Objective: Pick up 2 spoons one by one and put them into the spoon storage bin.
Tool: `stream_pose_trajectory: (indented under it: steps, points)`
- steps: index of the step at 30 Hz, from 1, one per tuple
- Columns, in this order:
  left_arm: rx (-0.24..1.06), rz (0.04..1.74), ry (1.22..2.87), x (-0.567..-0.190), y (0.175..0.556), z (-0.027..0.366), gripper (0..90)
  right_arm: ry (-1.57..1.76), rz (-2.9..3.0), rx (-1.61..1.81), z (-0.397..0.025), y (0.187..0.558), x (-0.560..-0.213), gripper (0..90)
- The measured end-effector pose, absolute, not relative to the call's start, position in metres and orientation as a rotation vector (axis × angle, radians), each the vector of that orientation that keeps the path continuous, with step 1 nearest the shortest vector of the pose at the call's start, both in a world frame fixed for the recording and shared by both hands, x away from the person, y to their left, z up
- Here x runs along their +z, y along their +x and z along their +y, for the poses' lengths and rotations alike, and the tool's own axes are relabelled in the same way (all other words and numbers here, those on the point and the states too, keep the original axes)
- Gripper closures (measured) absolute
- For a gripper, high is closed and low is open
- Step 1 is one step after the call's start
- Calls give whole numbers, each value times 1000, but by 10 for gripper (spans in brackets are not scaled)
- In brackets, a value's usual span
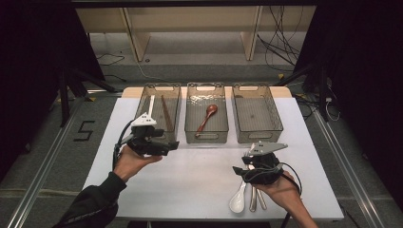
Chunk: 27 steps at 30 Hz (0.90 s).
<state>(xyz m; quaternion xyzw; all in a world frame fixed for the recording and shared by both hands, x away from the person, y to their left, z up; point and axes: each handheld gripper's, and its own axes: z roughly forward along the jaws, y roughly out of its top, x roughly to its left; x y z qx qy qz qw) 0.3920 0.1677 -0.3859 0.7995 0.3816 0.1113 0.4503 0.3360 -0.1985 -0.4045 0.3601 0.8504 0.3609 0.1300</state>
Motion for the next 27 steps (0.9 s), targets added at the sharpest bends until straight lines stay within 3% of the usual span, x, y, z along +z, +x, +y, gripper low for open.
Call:
stream_pose_trajectory:
  steps: [11, 27]
  points:
    - [312, 927, 1946, -390, 366, 187, 191, 1077, 2540, 822, -203, 338, -420, 897]
    - [354, 953, 1935, -397, 339, 208, 191, 1184, 2680, 581, -204, 343, -449, 900]
